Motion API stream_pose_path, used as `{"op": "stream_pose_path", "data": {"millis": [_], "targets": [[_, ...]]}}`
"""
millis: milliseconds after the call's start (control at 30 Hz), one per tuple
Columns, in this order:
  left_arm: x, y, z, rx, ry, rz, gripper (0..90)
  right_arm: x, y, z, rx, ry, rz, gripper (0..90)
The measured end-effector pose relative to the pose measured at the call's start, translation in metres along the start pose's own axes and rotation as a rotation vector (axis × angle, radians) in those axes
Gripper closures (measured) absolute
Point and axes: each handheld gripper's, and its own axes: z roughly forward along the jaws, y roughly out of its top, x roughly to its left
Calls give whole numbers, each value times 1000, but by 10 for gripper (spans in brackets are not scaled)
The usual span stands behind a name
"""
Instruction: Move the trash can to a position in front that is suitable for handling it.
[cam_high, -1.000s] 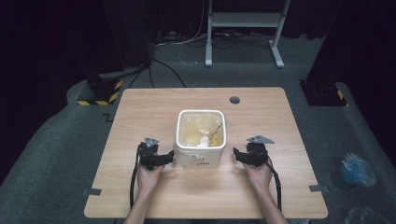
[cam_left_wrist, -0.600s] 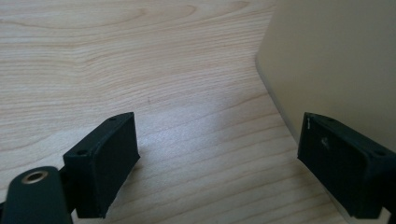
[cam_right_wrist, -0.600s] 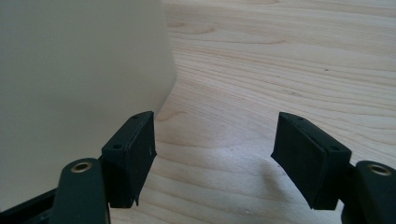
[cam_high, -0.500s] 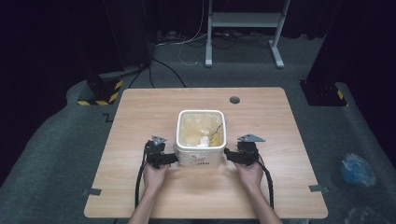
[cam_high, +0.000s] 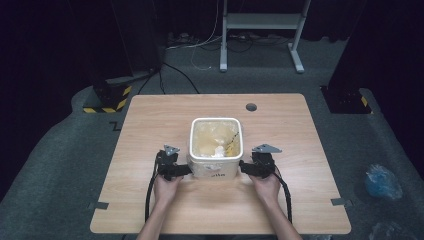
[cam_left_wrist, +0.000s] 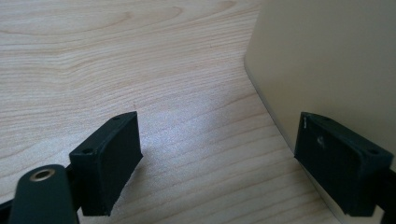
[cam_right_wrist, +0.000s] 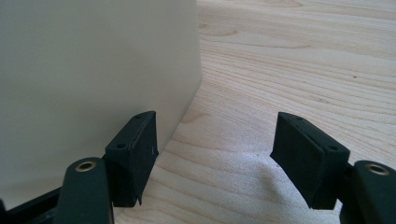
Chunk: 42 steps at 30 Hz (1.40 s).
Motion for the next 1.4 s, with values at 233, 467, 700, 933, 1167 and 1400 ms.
{"op": "stream_pose_path", "data": {"millis": [233, 467, 700, 933, 1167, 1400], "targets": [[-2, 0, -1, -1, 4, 21, 148, 3, 0, -2, -5, 2, -18, 368], [-6, -1, -3, 2, 9, 36, 149, 3, -4, -5, -2, 11, -33, 385], [-9, -2, -6, 2, 9, 49, 151, 4, -7, -10, -5, 13, -41, 395], [-12, -8, -9, -7, 2, 45, 156, 5, -13, -16, -4, 20, -48, 394], [-18, -8, -9, -5, 1, 50, 156, 2, -17, -20, -5, 23, -34, 387], [-23, -7, -7, -3, 4, 54, 156, -2, -18, -23, -7, 7, -27, 382]]}}
